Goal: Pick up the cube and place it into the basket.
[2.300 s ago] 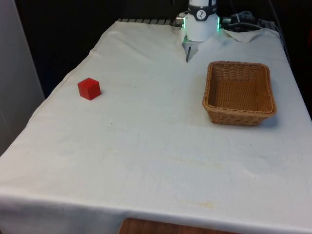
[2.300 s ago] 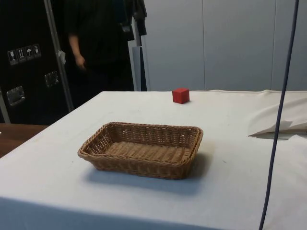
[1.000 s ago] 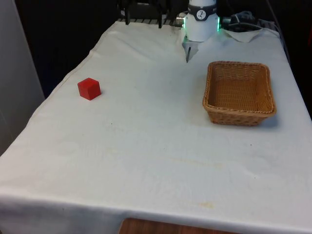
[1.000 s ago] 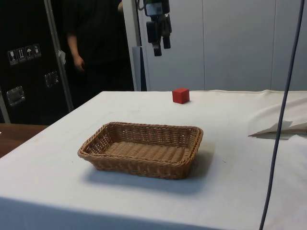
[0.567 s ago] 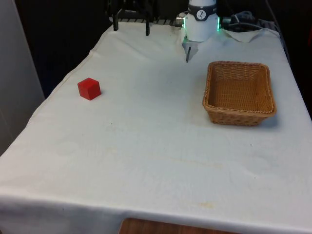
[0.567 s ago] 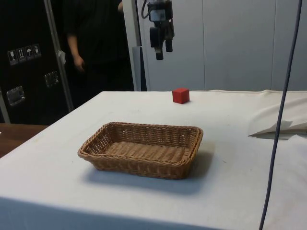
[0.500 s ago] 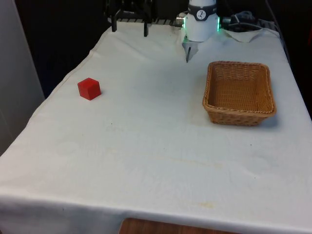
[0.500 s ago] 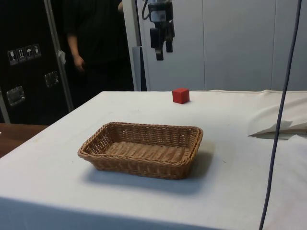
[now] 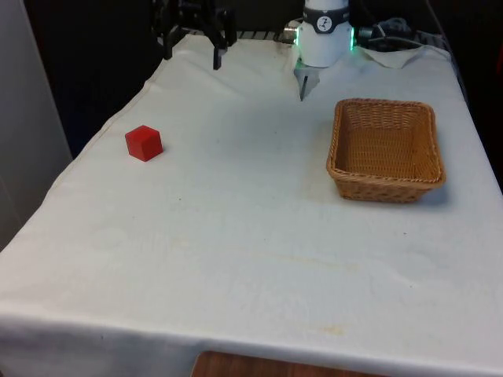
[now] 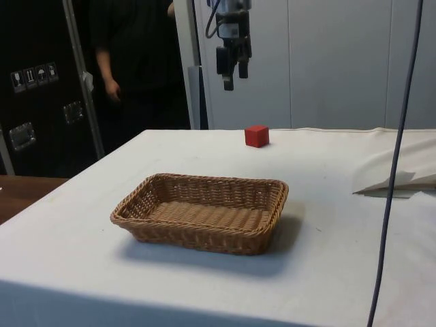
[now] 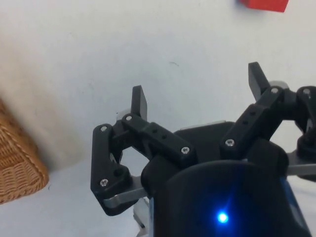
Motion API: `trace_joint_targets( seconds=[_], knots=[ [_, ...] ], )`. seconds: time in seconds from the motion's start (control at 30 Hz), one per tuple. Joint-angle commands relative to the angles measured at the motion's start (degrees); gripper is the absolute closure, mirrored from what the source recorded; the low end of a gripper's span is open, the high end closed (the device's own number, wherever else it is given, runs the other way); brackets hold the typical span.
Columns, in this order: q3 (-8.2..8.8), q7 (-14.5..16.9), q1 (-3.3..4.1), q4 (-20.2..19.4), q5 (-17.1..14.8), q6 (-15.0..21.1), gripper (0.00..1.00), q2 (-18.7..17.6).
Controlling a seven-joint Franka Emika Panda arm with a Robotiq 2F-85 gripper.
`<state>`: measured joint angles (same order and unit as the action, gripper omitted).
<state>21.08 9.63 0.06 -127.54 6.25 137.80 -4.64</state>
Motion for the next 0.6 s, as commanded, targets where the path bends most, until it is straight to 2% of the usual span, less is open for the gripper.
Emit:
trace_joint_targets(
  seconds=[0.0, 0.1, 0.13, 0.17, 0.33, 0.43, 0.57],
  knots=[
    [0.23, -0.80, -0.06, 0.00, 0.52, 0.86, 0.00, -0.29],
    [0.52, -1.72, 0.00, -0.06, 0.46, 1.49, 0.00, -0.63],
    [0.34, -0.80, 0.00, 0.00, 0.00, 0.69, 0.00, -0.34],
    [0.57, -2.01, 0.00, -0.06, 0.40, 1.55, 0.00, -0.74],
    [0.80, -3.78, -0.06, -0.06, 0.34, 2.12, 0.00, -1.43],
    [0.80, -3.90, 0.00, 0.00, 0.00, 1.72, 0.00, -1.55],
    [1.55, -5.04, -0.11, -0.11, 0.23, 4.01, 0.00, -2.92]
  ],
)
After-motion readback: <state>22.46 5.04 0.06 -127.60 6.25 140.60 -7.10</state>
